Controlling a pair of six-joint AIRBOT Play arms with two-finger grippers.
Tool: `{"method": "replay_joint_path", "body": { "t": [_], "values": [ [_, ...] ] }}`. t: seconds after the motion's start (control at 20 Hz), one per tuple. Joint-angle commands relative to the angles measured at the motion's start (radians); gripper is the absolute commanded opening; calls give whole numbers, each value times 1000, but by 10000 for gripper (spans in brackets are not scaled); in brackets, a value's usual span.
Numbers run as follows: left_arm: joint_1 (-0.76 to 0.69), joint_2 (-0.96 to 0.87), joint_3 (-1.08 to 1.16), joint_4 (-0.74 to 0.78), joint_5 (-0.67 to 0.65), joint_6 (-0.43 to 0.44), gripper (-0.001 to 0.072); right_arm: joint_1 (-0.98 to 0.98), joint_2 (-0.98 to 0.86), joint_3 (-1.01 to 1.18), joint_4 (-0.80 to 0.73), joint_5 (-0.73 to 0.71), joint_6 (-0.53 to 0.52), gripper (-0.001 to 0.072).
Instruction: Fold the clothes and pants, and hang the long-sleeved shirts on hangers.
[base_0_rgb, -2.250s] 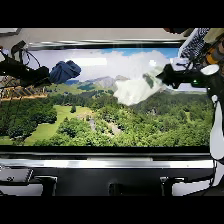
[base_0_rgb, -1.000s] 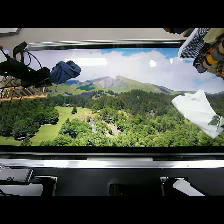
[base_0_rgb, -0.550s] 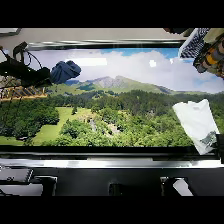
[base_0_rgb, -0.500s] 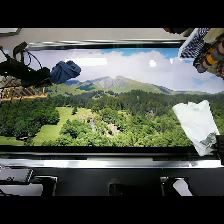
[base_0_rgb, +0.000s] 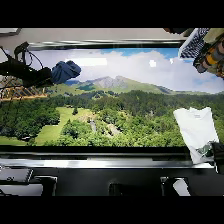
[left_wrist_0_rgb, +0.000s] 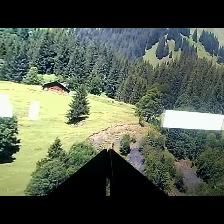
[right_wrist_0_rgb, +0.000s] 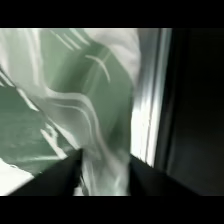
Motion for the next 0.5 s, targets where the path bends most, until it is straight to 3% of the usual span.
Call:
{"method": "replay_joint_path", "body": {
  "t": [0.0,0.05,0.2,0.35,0.45],
  "values": [
    [-3,-1,0,0,0,0,17,-1,3,2,-6,80,35,510],
    [-3,-1,0,0,0,0,17,-1,11,9,-6,111,35,551],
    [-3,-1,0,0,0,0,18,-1,93,92,-48,146,59,549],
    [-3,-6,0,1,0,0,19,0,188,267,69,-151,21,531],
    [-1,-13,-1,2,-5,32,19,47,166,391,291,-318,-161,527]
  ]
}}
